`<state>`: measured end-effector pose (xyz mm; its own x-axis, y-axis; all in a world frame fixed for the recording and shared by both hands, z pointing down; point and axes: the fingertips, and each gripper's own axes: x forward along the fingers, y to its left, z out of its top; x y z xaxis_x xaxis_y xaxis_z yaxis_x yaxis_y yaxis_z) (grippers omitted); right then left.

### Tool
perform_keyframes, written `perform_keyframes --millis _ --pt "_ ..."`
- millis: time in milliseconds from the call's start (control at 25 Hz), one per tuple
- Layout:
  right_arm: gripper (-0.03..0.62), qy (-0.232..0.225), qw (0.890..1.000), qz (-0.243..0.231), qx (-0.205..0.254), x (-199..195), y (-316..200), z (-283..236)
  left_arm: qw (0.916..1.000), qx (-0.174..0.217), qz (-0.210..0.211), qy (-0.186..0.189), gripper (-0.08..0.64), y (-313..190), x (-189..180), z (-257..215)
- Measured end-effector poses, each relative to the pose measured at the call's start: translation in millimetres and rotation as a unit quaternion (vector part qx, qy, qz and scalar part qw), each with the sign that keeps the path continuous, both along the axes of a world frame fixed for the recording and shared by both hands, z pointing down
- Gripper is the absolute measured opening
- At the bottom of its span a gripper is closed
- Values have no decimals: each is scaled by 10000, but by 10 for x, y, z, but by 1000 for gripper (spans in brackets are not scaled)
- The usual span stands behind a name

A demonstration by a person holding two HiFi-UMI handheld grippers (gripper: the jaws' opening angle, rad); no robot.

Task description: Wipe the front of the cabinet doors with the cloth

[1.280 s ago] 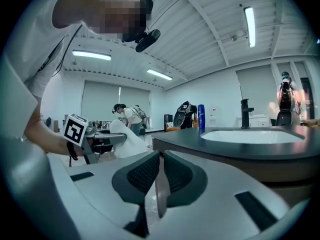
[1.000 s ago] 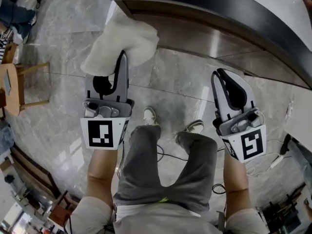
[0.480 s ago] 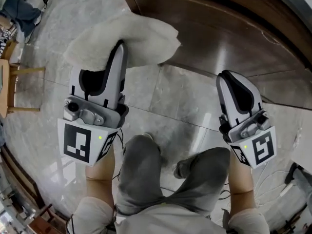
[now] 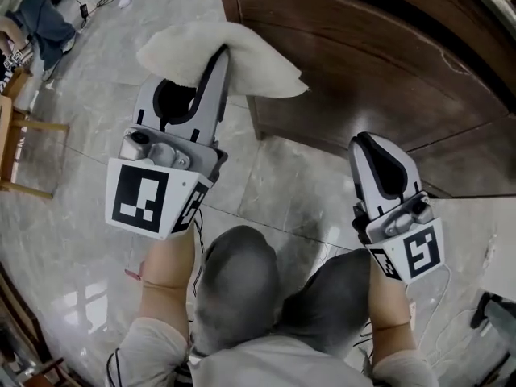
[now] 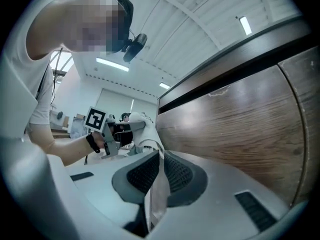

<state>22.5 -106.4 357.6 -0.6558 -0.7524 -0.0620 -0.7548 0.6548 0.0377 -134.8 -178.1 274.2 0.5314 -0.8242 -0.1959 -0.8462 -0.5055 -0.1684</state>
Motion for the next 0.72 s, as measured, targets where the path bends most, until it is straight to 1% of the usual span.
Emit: perform_keyframes --millis 80,240,360,440,560,720 --pt "52 11 10000 46 -52 44 37 -27 10000 7 1 21 60 -31 34 -75" --pt "52 5 9998 163 61 147 103 -80 9999 110 -23 1 60 -122 118 -166" --pt "52 -22 9996 235 127 246 128 -56 9995 269 -112 -142 60 -164 222 -170" --pt "52 -20 9997 251 70 308 144 -11 9991 300 -154 -245 60 -170 285 -154" --pt "52 -41 9995 314 39 419 146 -12 9989 235 2 -403 60 -176 431 -148" --pt "52 -131 9991 363 199 550 173 -85 9980 330 173 -509 60 -123 665 -216"
